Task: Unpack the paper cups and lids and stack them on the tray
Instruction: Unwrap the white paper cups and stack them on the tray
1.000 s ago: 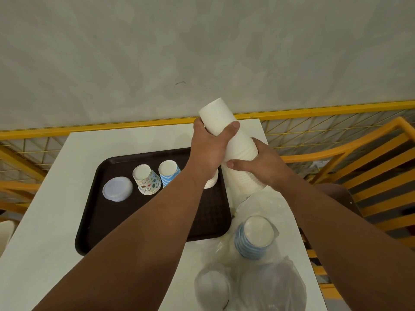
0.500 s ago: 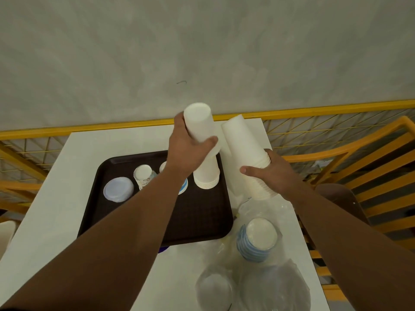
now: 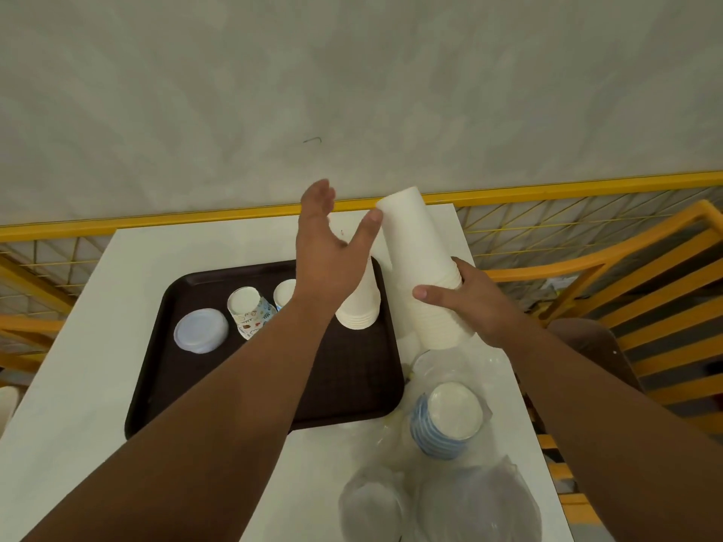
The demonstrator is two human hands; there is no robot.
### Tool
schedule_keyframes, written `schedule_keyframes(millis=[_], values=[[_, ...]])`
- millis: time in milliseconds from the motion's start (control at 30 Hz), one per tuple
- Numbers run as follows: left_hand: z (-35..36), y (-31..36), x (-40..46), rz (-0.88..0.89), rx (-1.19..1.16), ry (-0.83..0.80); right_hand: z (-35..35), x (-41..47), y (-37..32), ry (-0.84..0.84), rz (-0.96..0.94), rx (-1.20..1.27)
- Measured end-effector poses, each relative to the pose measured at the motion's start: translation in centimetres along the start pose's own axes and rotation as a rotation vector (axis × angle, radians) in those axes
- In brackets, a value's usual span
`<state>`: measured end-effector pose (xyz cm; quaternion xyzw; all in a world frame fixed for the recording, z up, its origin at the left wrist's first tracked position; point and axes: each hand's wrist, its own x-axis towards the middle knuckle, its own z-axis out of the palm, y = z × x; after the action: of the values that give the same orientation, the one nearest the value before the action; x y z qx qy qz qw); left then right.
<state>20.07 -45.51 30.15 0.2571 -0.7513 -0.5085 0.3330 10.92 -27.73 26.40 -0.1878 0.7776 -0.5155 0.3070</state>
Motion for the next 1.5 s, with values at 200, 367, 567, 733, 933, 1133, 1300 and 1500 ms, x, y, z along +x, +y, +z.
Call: schedule_keyframes(millis=[200, 367, 567, 733, 933, 1133, 1300, 1500], values=[[2.3, 2.5, -0.1, -0.33, -0.333, -0.289, 0.5, -0.2, -2.4, -0.169, -0.078, 0.112], [3.1, 2.5, -0.8, -0.36, -0.433, -0.163, 1.3, -0.5, -2.7, -0.022, -0.093, -0.043], [2.3, 3.3, 0.5, -0.332, -0.398, -0.033, 1.1, -0.7, -2.5, 0.109, -0.149, -0.247], [-0.9, 3.9, 3.6, -0.078, -0.315, 0.059, 0.2, -0.8, -0.9, 0.144, -0.068, -0.273], [-0.9, -0.3, 1.1, -0.121, -0.181, 0.118, -0.1, -0.5, 0.6, 0.147, -0.013, -0.269], [-0.3, -3.0, 0.3, -0.054, 0.006, 0.043, -0.2, -0.2, 1.7, 0.169, 0.008, -0.2], [0.1, -6.0, -1.0, 0.018, 0.136, -0.021, -0.1, 0.2, 2.0, 0.164, 0.012, -0.186], [0.1, -7.9, -2.3, 0.009, 0.359, -0.195, 0.1, 0.1, 2.3, 0.151, 0.0, -0.159]])
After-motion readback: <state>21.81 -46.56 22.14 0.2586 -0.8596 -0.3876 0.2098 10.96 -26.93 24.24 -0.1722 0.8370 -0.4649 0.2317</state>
